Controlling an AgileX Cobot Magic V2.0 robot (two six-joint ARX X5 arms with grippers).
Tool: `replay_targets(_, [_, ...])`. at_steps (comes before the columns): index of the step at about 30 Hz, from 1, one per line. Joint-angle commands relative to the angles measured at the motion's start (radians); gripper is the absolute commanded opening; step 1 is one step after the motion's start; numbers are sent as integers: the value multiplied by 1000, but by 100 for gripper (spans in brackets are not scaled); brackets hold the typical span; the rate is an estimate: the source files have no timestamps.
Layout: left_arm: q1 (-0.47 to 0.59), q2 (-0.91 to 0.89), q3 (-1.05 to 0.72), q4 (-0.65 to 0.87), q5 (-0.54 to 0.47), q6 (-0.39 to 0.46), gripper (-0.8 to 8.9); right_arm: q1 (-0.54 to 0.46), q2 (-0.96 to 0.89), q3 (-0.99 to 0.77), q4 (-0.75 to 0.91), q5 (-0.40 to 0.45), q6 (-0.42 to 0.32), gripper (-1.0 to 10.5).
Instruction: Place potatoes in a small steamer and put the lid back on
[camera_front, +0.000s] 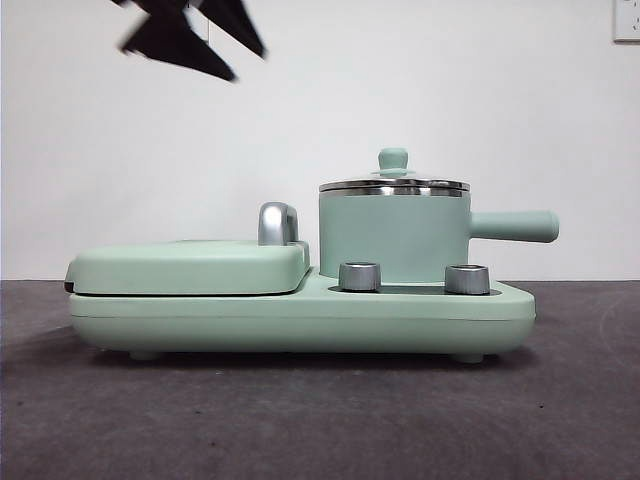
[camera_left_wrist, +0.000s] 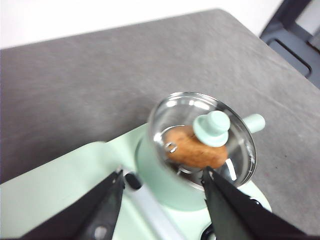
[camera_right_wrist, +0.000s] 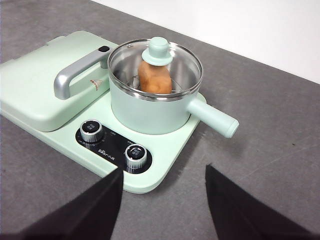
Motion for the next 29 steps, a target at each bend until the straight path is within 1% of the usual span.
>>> replay_targets(1, [35,-74,-51,-2,9,-7,250,6,4,2,7,-3,14,254])
replay_targets(9, [146,-367,-332,6,8,-26,250,6,4,2,6,-3,14,254])
replay_targets(14, [187,-557,-506,6,8,-71,250,6,4,2,6,-10,15,254])
replay_targets(19, [200,-738,-650,-2,7,-127,250,6,4,2,6,-47,19,254])
replay_targets(23, [200,-854,-729,-13,2,-166,250,6,4,2,5,-60,22,254])
replay_targets(29, [200,-943,-745,-72,-8,-148,249,6,1,2,-10,-63,21,254])
